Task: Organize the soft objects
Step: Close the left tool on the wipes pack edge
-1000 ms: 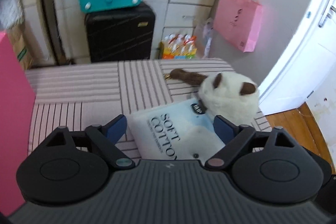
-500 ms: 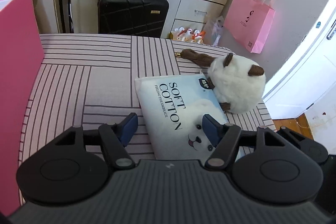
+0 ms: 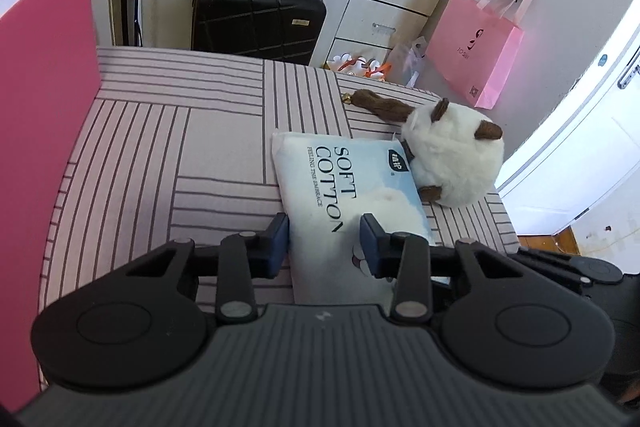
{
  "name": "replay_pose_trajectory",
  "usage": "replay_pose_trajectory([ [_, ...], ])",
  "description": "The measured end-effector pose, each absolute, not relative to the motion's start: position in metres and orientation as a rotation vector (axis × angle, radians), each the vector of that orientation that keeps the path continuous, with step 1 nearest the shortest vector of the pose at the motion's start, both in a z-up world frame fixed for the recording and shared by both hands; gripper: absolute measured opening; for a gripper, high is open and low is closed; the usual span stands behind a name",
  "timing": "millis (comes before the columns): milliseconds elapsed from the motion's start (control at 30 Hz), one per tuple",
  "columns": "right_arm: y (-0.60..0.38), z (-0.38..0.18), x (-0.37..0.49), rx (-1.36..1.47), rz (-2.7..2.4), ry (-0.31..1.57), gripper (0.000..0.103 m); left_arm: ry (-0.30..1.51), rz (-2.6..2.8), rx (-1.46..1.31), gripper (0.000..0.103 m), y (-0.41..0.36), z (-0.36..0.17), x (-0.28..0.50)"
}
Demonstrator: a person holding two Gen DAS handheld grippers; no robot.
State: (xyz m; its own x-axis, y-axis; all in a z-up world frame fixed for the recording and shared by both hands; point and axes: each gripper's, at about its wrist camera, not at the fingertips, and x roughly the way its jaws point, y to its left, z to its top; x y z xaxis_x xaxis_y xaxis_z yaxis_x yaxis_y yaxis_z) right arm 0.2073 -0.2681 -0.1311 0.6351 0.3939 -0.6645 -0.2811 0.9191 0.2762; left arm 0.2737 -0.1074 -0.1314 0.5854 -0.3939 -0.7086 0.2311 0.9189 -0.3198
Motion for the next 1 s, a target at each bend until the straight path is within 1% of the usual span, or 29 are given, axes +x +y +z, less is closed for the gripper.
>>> replay_pose_trajectory([
  [133,-0.270,-0.132,0.206,0.166,0.381,0.776,0.052,0.882,-0.364,-0.195,0.040,-0.107,-0.130,0.271],
  [167,-0.270,-0.133,0.206,0.176,0.384,0.774,0.050,0.880,-0.363,-0.198,0.040,-0.106,-0.131,0.269],
  [233,-0.272,-0.134,0.205,0.214,0.405,0.774,0.042,0.880,-0.371,-0.201,0.037,-0.106,-0.132,0.267],
  [300,-0.270,-0.134,0.204,0.220,0.400,0.771,0.040,0.881,-0.381,-0.230,0.032,-0.104,-0.133,0.265],
  [333,-0.269,-0.134,0.204,0.221,0.397,0.768,0.037,0.874,-0.382,-0.234,0.031,-0.103,-0.133,0.263],
  [467,-0.261,-0.132,0.199,0.201,0.384,0.770,0.034,0.854,-0.377,-0.222,0.027,-0.107,-0.133,0.258],
  [733,-0.248,-0.125,0.188,0.182,0.390,0.803,0.034,0.840,-0.376,-0.218,0.026,-0.104,-0.125,0.240],
  [1000,-0.236,-0.117,0.161,0.158,0.403,0.841,0.037,0.861,-0.386,-0.208,0.026,-0.094,-0.120,0.209],
])
